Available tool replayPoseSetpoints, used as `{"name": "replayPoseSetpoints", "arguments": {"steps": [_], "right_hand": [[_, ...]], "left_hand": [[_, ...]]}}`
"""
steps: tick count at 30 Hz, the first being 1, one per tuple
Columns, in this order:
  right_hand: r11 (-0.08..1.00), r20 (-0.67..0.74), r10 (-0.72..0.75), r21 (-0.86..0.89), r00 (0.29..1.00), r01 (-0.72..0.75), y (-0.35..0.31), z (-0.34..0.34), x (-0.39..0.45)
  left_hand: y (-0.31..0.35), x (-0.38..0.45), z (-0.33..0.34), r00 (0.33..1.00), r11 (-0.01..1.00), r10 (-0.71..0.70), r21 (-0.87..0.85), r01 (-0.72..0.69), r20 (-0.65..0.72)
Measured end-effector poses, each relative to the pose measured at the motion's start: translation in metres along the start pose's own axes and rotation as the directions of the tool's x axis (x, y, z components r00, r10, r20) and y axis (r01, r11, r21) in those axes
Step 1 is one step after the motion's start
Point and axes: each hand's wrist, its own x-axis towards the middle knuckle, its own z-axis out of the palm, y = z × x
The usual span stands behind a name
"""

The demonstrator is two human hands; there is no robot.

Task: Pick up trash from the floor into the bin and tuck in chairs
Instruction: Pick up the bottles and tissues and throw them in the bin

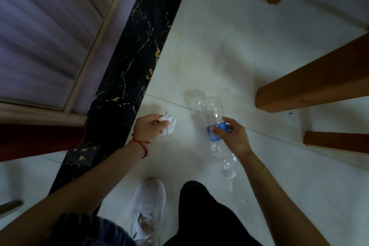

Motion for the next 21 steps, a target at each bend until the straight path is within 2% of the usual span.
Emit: {"name": "replayPoseSetpoints", "arguments": {"steps": [7,15,21], "right_hand": [[0.931,0.061,0.090,0.349,0.994,-0.105,-0.056,-0.029,-0.058],[0.888,0.091,0.130,0.432,0.987,-0.157,-0.139,-0.067,-0.163],[0.874,0.094,0.167,0.447,0.981,-0.192,-0.218,-0.110,-0.254]], "left_hand": [[0.051,-0.050,-0.022,0.999,0.999,0.035,-0.004,-0.035,0.002],[0.143,-0.140,-0.068,0.992,0.969,-0.099,-0.235,0.078,-0.080],[0.218,-0.227,-0.105,0.983,0.939,-0.179,-0.303,0.160,-0.037]]}}
